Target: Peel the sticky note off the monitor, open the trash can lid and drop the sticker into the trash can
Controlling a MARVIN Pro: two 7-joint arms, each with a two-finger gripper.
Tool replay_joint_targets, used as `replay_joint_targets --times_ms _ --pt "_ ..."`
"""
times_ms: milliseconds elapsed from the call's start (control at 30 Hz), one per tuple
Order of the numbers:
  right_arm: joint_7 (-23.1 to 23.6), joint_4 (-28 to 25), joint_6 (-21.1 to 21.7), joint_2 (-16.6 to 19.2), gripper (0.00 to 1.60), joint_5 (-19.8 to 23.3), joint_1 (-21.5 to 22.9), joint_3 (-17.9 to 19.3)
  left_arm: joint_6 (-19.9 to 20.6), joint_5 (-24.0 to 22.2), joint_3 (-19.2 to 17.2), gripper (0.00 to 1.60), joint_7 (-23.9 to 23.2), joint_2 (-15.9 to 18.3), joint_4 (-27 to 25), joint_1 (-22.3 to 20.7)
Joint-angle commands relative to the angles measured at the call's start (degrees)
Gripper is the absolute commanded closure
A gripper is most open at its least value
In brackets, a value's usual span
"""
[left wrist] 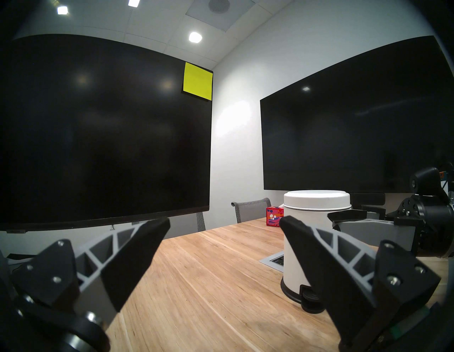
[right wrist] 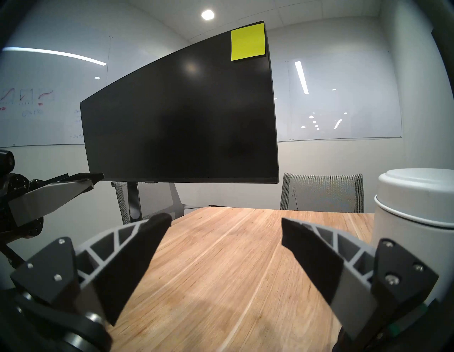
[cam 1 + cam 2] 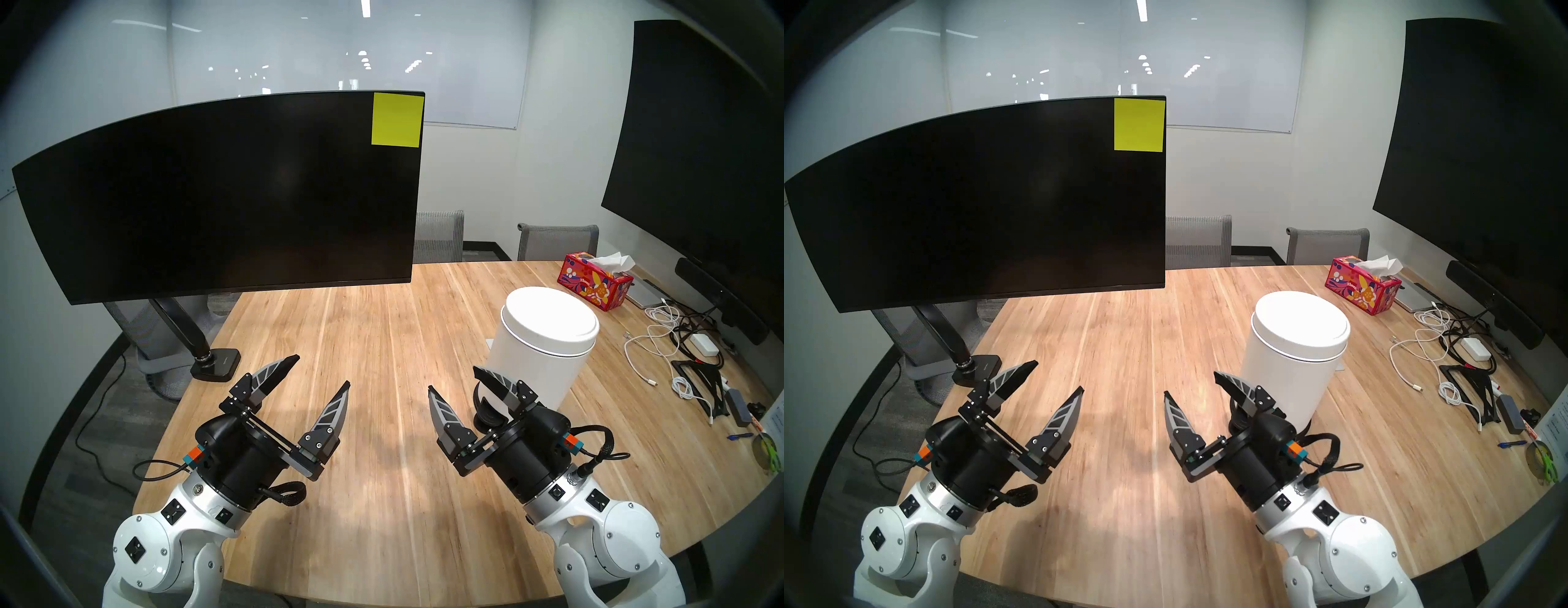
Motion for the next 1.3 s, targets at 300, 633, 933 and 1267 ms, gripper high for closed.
replay_joint_targets --times_ms 300,633,933,1267 --pt "1.3 -1.9 -0.7 1.4 0.0 -1.5 -1.1 -0.2 -0.5 -0.5 0.2 0.0 -1.4 0.3 -2.5 1.5" --pt "1.6 -3.0 -3.2 1.0 0.0 -0.7 -4.7 1.7 0.9 -3.8 1.3 0.0 -0.6 -1.1 -2.7 -2.9" --pt "2.0 -3.8 -5.2 0.5 0.0 0.8 -6.8 3.6 4.5 -4.8 7.0 0.0 1.1 -1.5 -0.3 -9.5" --pt "3.1 -3.7 -6.5 0.2 0.0 2.3 -8.3 5.1 9.4 -7.6 10.9 0.0 5.0 -4.5 1.9 -16.3"
